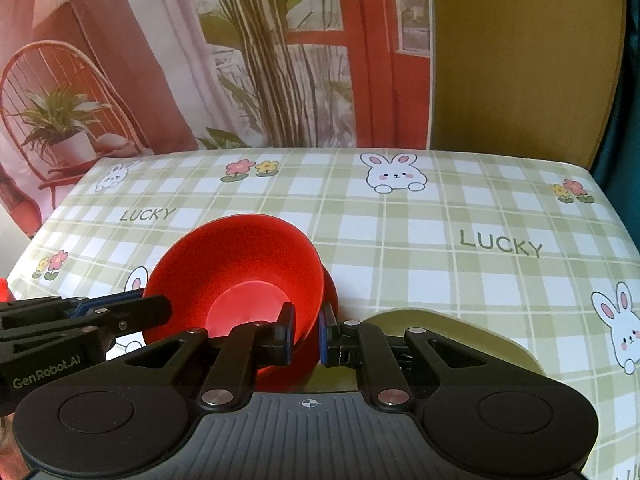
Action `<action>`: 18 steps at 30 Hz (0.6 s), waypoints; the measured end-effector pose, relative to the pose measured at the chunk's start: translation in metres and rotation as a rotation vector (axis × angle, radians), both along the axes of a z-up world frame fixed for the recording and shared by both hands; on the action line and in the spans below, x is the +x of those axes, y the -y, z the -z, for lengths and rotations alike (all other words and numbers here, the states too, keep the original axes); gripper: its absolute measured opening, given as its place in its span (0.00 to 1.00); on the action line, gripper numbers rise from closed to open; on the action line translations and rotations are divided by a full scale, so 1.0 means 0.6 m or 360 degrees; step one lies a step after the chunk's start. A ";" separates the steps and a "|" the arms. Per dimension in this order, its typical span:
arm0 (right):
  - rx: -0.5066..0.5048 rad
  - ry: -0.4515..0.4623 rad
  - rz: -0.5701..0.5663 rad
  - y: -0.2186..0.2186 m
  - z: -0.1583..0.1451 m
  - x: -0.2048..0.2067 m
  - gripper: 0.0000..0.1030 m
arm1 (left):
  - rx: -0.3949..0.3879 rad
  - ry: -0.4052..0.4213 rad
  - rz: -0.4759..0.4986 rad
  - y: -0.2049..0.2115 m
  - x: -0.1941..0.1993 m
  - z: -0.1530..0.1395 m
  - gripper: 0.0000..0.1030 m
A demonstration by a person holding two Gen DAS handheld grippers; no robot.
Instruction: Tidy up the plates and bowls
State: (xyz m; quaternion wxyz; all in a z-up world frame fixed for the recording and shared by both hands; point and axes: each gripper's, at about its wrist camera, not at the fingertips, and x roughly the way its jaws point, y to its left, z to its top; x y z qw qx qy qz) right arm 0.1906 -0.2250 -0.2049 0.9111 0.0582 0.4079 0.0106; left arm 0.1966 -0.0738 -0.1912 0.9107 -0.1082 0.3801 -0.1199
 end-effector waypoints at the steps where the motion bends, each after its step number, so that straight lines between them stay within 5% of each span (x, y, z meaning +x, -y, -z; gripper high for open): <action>1: -0.0003 0.0001 0.0000 0.000 0.000 0.000 0.11 | 0.0000 0.0001 -0.0003 0.000 -0.001 0.000 0.14; 18: -0.0019 0.0047 0.0055 -0.003 -0.012 -0.006 0.24 | -0.0020 0.0020 0.0000 -0.008 -0.007 -0.011 0.17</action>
